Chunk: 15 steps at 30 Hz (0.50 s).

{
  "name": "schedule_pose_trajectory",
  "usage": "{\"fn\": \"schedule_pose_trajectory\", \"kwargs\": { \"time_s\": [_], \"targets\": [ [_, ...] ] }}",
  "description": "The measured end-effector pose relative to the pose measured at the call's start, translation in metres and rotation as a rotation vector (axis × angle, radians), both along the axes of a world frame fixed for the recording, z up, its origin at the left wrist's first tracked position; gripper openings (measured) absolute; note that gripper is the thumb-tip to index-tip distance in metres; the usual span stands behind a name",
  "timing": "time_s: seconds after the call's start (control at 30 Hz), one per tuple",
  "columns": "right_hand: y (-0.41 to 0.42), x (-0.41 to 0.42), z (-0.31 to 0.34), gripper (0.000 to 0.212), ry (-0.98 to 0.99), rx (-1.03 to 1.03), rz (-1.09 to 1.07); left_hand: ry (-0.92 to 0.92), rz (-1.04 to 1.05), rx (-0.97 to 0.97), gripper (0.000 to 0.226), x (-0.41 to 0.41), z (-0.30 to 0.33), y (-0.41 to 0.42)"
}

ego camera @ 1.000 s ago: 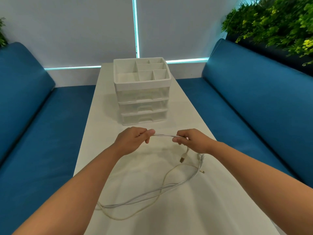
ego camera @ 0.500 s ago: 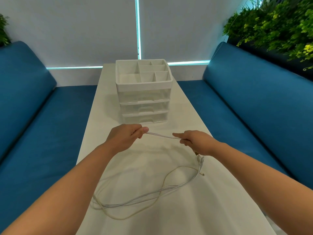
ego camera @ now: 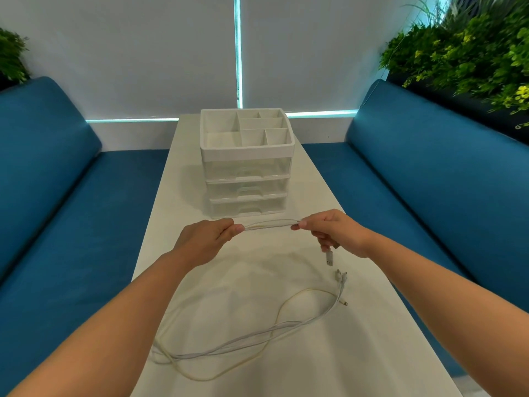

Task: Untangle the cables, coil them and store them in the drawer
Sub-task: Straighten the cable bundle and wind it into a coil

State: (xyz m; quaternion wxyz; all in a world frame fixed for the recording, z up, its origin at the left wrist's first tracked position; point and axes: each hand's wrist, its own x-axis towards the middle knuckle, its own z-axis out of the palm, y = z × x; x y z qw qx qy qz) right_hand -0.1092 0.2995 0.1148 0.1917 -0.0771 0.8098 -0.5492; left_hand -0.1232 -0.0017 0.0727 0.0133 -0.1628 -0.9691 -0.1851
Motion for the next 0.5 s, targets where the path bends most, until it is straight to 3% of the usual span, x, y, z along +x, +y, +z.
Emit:
{"fn": "schedule_pose_trajectory", "kwargs": {
  "time_s": [0.1, 0.23, 0.5],
  "targets": [
    [0.002, -0.002, 0.001, 0.037, 0.004, 0.216, 0.116, -0.006, 0.028, 0.078, 0.054, -0.003, 0.005, -0.005],
    [0.005, -0.010, -0.005, 0.035, 0.075, 0.563, 0.267, -0.025, 0.022, 0.105, 0.052, -0.003, 0.008, -0.007],
    [0.005, -0.021, -0.005, 0.033, 0.193, 0.721, 0.197, -0.006, -0.027, 0.086, 0.064, 0.006, 0.007, -0.003]
  ]
}}
